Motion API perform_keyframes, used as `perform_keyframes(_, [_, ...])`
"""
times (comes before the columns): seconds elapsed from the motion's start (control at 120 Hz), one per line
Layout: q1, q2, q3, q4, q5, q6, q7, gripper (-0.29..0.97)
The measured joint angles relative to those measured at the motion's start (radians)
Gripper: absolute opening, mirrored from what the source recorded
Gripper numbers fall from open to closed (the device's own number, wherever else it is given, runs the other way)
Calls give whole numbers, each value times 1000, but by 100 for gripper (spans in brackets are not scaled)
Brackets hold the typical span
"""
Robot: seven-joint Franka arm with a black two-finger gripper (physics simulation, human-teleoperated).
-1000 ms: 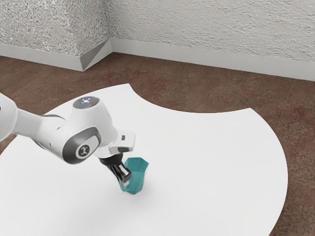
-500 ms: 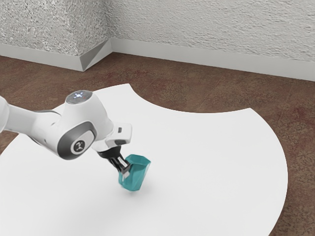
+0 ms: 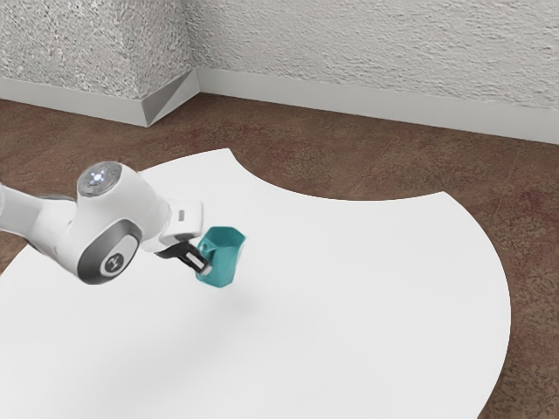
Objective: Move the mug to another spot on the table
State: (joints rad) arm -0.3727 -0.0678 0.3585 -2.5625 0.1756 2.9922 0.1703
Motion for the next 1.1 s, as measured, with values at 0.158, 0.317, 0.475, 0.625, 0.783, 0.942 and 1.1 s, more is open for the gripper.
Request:
perform_keyframes(0.158, [91,56,-6,-33,75,206,23,-7])
perform_keyframes(0.317, [168,99,5,-57,140,366,44,-7])
perform_keyframes(0.475, [135,114,-4,-53,200,445,60,-7])
perform_keyframes(0.625, [-221,44,213,-79,208,476,70,-6])
perform_keyframes(0.783, [-574,-187,693,-119,268,450,78,-7])
perform_keyframes(0.942, [-877,-346,1084,-79,415,364,88,-7])
perform_keyframes(1.1, [-1098,-512,1382,-3,567,303,100,-7])
